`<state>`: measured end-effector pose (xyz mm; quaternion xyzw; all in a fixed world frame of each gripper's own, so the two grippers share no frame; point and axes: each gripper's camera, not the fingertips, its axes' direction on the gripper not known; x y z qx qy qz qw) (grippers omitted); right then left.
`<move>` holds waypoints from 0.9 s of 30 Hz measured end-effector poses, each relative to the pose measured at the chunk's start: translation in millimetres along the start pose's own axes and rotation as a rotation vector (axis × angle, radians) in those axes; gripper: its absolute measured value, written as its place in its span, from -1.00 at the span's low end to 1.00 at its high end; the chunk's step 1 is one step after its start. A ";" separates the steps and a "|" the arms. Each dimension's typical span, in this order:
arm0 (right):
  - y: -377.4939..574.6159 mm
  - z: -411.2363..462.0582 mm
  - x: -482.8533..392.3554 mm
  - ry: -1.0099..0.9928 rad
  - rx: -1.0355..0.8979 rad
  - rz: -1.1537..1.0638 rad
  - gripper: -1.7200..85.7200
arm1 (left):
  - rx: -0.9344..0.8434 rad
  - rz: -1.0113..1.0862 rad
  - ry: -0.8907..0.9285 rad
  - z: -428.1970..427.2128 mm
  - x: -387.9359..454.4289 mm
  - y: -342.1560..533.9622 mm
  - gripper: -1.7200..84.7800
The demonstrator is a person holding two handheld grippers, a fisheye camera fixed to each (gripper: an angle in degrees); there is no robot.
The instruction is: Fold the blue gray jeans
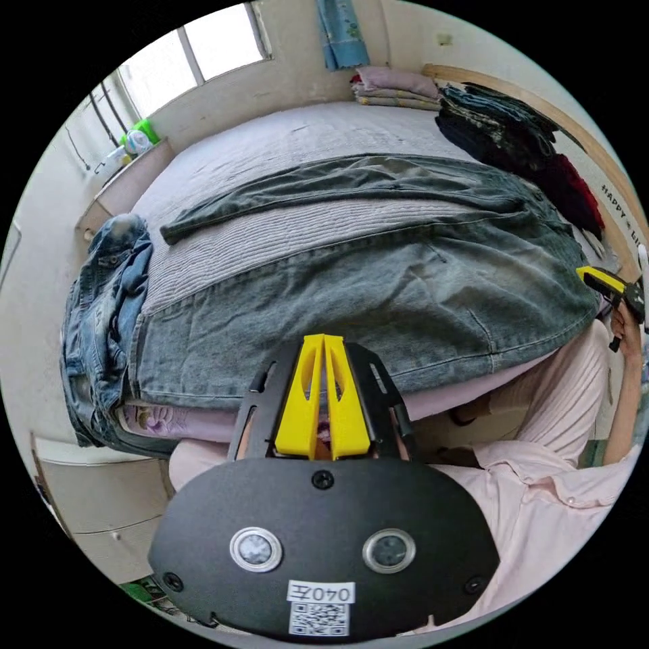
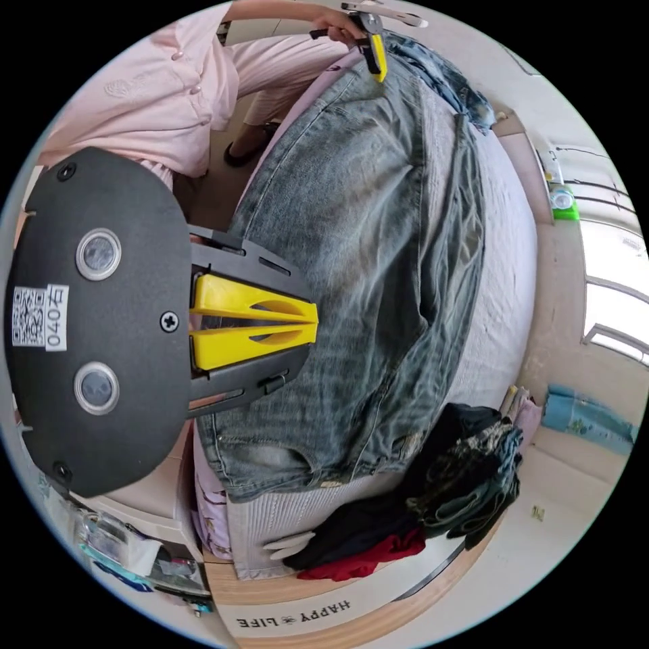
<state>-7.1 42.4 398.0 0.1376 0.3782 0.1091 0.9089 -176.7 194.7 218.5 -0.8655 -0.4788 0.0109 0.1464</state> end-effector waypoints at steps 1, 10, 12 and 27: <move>-5.1 6.5 -7.8 -0.005 -0.026 -0.024 -0.98 | -0.007 -0.019 -0.015 -2.3 -8.4 -1.3 -0.98; -31.0 3.9 -37.7 -0.120 -0.044 -0.086 -0.98 | -0.055 -0.129 -0.079 -40.0 -73.3 -41.0 -0.98; -35.2 8.6 -48.1 -0.117 -0.077 -0.123 -0.98 | -0.051 -0.164 -0.028 -52.1 -85.3 -45.7 -0.98; -52.1 25.2 -58.1 -0.078 -0.206 -0.164 -0.98 | -0.150 -0.338 -0.087 -168.7 -233.0 -105.0 -0.98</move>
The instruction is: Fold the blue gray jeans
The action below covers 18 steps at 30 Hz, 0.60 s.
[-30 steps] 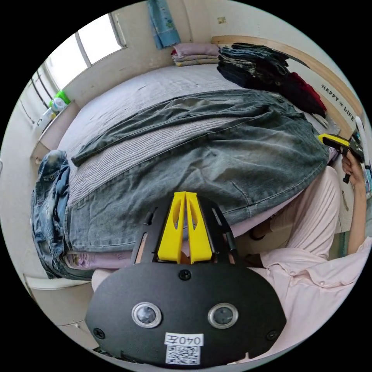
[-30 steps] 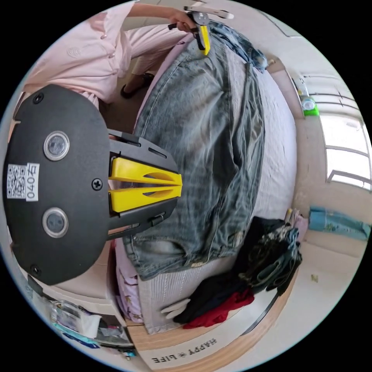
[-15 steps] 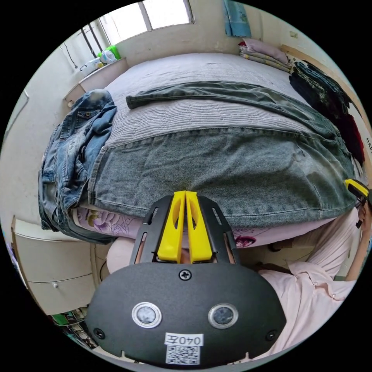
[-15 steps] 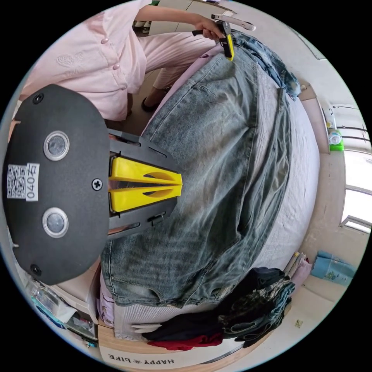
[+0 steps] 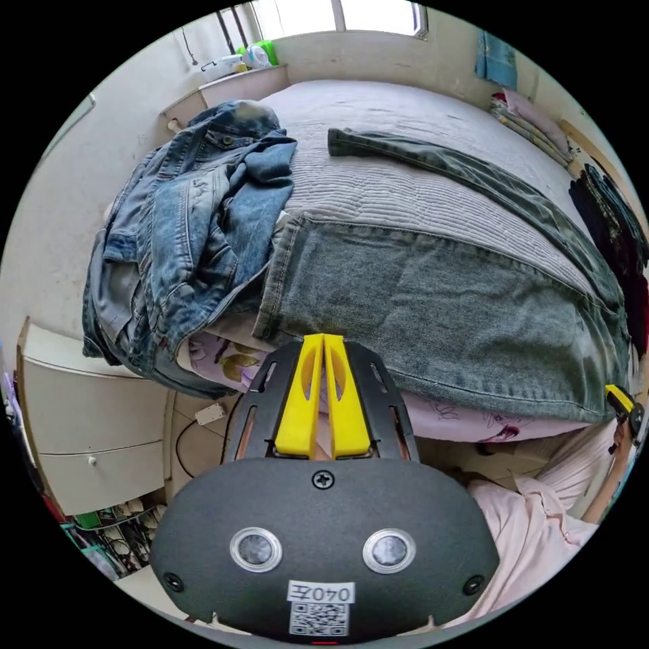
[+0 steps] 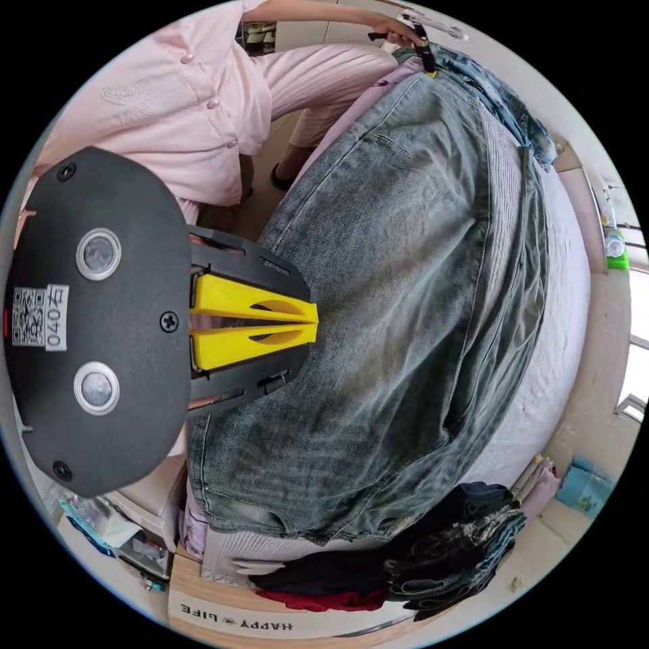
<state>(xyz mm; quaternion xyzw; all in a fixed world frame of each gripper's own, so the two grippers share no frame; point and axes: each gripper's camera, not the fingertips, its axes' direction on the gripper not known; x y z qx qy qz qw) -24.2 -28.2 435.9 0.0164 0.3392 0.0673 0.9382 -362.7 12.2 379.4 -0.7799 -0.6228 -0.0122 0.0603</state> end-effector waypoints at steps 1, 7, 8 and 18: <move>-1.3 -1.8 -2.3 0.016 -0.008 -0.009 -0.98 | 0.000 -0.007 -0.022 -9.3 -3.9 -3.8 -0.98; -5.7 -2.4 -2.6 0.020 -0.005 -0.006 -0.98 | 0.089 -0.143 -0.100 -87.9 -64.9 -15.4 -0.98; -7.2 -2.8 -1.5 0.014 -0.008 -0.007 -0.98 | 0.086 -0.176 -0.078 -96.8 -77.4 -16.9 -0.99; -14.0 -5.5 0.2 0.000 -0.009 -0.012 -0.98 | 0.108 -0.296 0.228 -174.2 -151.8 -18.1 -0.91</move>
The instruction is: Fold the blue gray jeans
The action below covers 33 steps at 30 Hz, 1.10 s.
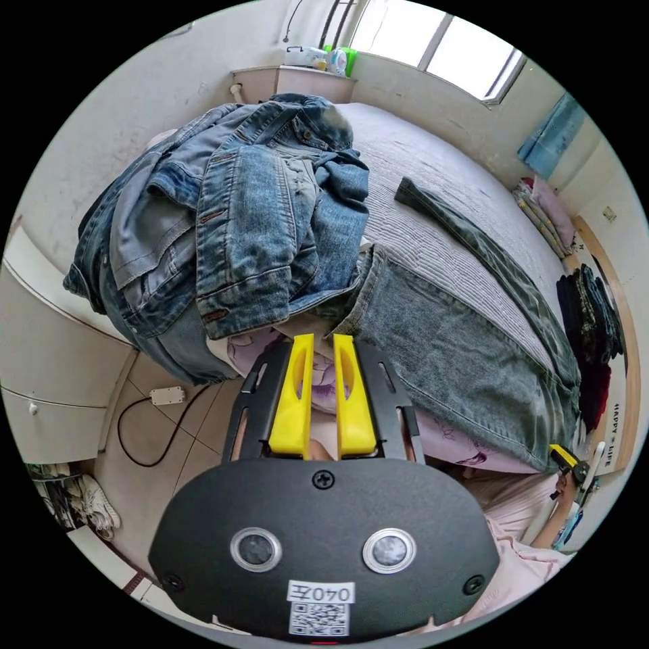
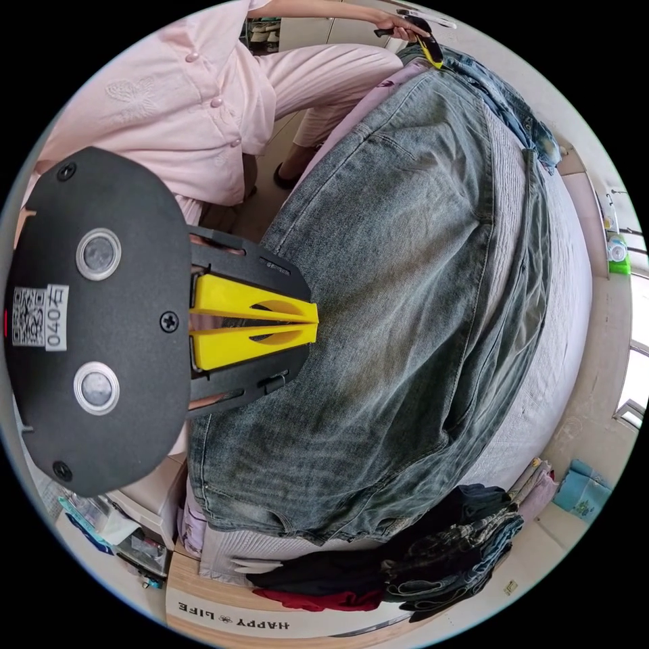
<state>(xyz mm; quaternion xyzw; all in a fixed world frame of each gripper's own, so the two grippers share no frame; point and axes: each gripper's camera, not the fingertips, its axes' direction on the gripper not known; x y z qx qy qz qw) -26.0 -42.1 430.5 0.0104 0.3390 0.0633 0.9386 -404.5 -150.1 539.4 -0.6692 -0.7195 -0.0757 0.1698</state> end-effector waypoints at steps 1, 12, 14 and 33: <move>-1.0 -0.3 -0.3 0.001 -0.001 -0.003 -0.98 | 0.002 -0.001 0.020 -6.4 -2.5 -1.2 -0.89; -8.0 -2.0 -4.0 0.007 -0.005 -0.013 -0.98 | 0.000 -0.094 0.265 -81.3 -34.1 -20.5 -0.84; -9.4 -2.2 -5.5 0.012 -0.006 -0.015 -0.98 | -0.006 -0.109 0.263 -88.0 -34.4 -21.6 -0.85; -18.5 -2.3 -10.3 0.005 -0.001 -0.023 -0.98 | 0.019 0.036 0.221 -163.3 18.2 13.6 -0.93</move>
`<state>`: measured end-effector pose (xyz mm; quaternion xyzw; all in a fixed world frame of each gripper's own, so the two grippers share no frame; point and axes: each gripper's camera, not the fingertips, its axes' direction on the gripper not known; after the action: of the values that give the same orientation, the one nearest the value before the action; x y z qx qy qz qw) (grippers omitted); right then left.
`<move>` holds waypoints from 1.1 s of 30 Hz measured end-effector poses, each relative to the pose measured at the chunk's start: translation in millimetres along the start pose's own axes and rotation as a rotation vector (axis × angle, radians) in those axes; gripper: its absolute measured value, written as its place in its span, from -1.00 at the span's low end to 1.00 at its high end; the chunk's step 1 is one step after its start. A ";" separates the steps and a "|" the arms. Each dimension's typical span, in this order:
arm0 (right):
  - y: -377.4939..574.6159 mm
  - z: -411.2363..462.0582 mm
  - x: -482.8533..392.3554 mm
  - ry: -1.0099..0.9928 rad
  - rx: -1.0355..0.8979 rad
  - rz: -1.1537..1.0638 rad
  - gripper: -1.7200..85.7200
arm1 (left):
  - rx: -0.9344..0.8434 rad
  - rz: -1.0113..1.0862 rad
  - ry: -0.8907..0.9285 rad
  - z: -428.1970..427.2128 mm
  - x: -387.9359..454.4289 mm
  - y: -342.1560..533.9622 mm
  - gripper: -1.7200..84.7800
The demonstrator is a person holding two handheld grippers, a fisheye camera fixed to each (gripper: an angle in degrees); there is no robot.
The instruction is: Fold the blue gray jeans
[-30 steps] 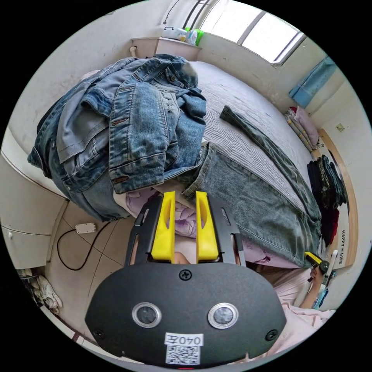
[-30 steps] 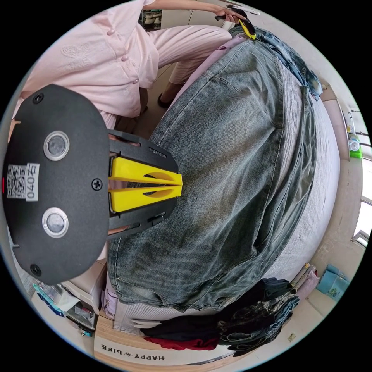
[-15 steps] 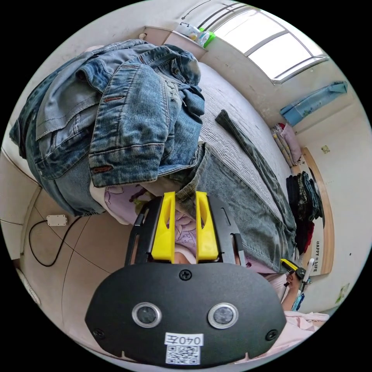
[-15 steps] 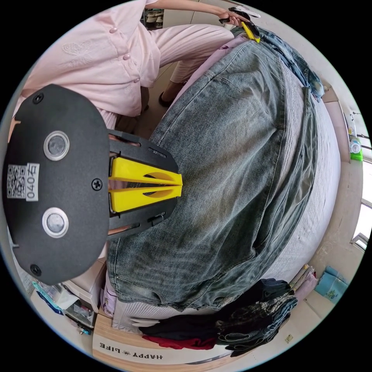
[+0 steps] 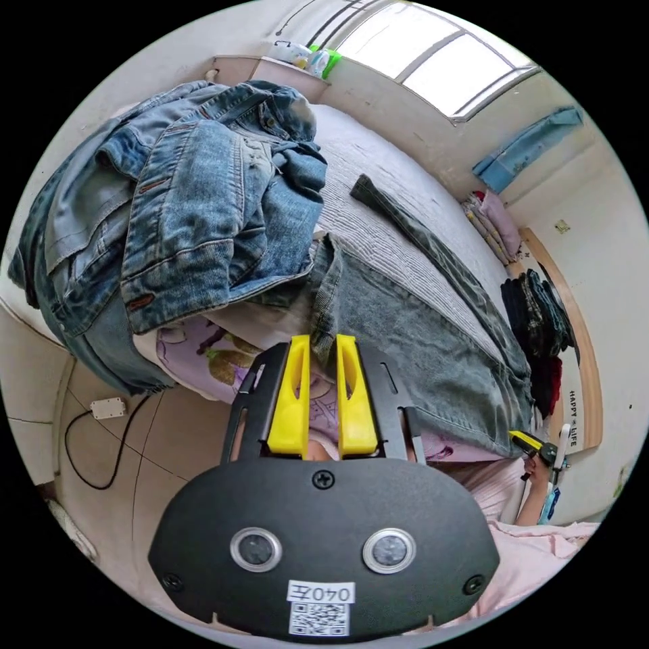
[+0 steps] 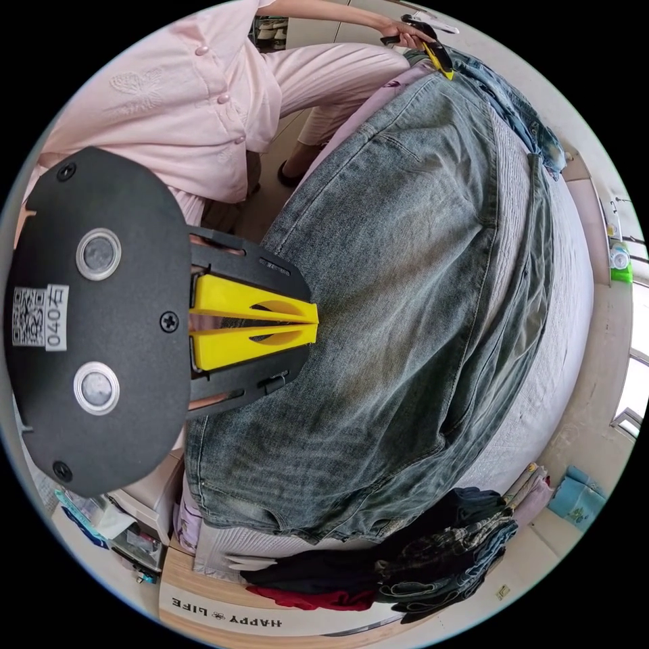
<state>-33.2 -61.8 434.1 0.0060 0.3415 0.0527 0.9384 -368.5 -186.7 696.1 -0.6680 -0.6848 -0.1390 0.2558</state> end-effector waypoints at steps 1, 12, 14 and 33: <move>-0.6 0.1 -0.4 0.001 0.000 -0.001 -0.98 | 0.010 0.028 -0.027 -1.6 6.4 2.6 -0.94; -5.4 1.7 -2.5 0.004 0.007 -0.001 -0.98 | 0.138 0.182 -0.393 -23.5 61.4 41.7 -0.88; -6.9 2.3 -2.9 0.006 0.007 -0.002 -0.98 | 0.138 0.126 -0.362 -32.9 49.5 42.7 -0.87; -16.7 10.0 0.9 0.039 -0.001 -0.012 -0.98 | 0.079 -0.112 0.052 -52.0 -1.3 44.6 -0.97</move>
<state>-24.6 -78.1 440.4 0.0024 0.3596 0.0475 0.9319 -316.0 -212.3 731.9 -0.6140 -0.7193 -0.1433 0.2915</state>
